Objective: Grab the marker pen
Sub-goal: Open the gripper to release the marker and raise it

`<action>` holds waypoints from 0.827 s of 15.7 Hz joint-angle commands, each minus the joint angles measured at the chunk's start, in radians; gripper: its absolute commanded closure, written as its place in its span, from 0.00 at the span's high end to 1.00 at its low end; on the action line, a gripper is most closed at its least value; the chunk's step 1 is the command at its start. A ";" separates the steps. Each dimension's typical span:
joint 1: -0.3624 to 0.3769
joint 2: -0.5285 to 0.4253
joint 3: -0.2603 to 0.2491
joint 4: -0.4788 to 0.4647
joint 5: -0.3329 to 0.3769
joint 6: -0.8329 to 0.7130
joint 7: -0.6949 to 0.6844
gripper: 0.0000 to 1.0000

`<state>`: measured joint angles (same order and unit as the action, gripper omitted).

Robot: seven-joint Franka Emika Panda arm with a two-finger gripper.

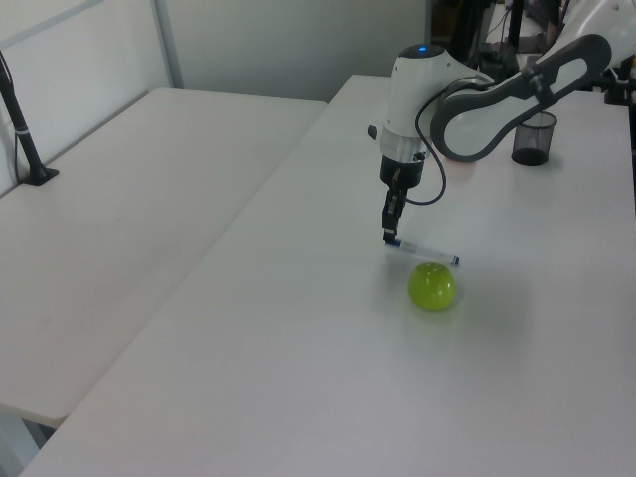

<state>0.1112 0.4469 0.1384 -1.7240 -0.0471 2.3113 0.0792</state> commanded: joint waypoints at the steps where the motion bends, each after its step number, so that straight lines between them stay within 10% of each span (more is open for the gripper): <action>1: 0.013 0.004 -0.011 0.014 0.006 0.016 -0.033 1.00; 13: -0.007 -0.218 -0.011 0.004 0.024 -0.300 -0.021 1.00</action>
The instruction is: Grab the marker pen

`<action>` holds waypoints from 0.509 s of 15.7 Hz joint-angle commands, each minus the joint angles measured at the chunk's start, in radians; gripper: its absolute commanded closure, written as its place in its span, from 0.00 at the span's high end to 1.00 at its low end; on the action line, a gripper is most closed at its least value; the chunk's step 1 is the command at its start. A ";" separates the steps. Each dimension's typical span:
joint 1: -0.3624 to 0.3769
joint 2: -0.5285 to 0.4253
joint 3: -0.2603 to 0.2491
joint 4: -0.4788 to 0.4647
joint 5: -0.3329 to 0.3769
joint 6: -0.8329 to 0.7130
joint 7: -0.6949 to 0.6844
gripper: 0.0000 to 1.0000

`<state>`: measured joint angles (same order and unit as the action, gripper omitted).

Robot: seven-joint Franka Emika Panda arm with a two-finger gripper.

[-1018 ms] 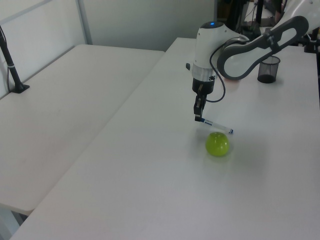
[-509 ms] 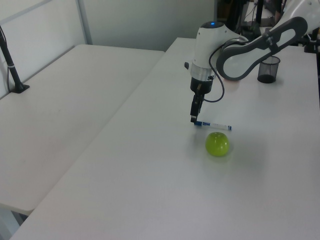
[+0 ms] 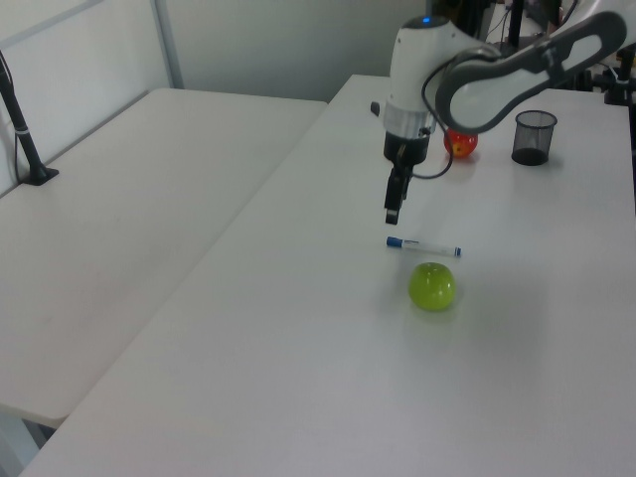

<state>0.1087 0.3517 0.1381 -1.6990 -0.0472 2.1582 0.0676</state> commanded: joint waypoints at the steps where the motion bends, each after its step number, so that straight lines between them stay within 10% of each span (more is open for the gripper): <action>1: -0.015 -0.156 -0.009 -0.021 0.027 -0.196 -0.009 1.00; 8: -0.090 -0.370 -0.012 -0.018 0.078 -0.451 0.027 1.00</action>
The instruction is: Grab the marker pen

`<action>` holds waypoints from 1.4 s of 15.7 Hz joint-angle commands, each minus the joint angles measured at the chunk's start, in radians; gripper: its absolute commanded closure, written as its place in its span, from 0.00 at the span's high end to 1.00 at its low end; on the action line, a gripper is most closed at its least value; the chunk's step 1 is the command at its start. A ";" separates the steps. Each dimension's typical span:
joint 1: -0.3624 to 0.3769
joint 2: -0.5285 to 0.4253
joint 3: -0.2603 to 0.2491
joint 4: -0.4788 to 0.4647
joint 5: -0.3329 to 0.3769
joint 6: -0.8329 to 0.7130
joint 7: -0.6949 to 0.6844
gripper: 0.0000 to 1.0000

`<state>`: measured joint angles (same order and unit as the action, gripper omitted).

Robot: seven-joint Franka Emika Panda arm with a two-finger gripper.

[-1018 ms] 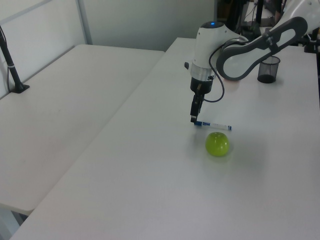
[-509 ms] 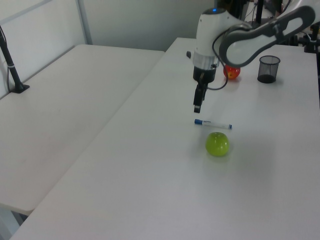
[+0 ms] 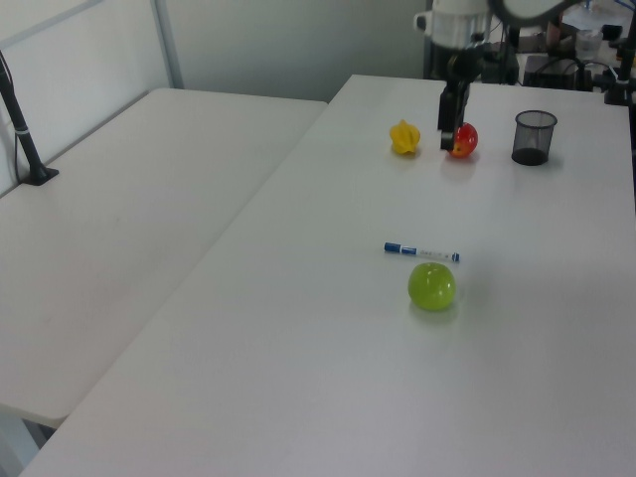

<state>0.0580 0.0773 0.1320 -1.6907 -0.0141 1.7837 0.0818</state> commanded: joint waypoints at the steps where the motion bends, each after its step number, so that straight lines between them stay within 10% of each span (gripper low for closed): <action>1: -0.052 -0.120 -0.008 -0.021 0.058 -0.105 0.015 1.00; 14: 0.040 -0.172 -0.181 -0.020 0.082 -0.064 -0.160 1.00; 22: 0.040 -0.133 -0.190 0.029 0.071 -0.041 -0.191 1.00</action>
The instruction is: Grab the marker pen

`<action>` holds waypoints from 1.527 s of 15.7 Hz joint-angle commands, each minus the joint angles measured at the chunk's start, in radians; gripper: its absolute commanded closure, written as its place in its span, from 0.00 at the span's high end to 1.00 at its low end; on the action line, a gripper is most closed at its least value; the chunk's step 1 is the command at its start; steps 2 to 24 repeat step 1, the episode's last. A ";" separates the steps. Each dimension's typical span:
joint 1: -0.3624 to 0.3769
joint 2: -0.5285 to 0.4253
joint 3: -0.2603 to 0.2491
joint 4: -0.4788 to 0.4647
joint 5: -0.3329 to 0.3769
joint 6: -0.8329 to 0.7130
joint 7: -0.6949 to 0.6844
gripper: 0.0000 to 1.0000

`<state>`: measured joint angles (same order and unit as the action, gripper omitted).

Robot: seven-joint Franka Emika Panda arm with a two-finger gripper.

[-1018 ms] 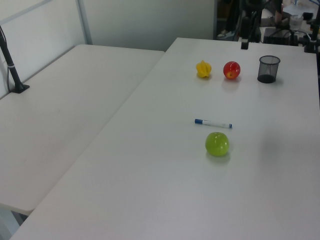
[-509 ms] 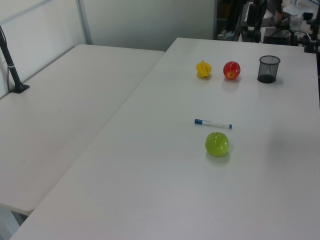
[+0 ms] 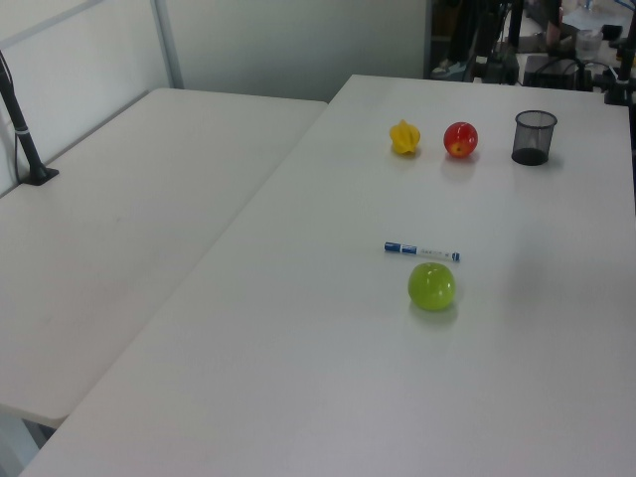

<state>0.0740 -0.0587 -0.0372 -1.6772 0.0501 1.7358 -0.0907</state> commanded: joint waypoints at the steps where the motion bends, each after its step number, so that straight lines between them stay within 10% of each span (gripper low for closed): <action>1: 0.024 0.003 -0.021 0.016 0.007 0.008 -0.018 1.00; 24: 0.024 0.003 -0.021 0.016 0.007 0.008 -0.018 1.00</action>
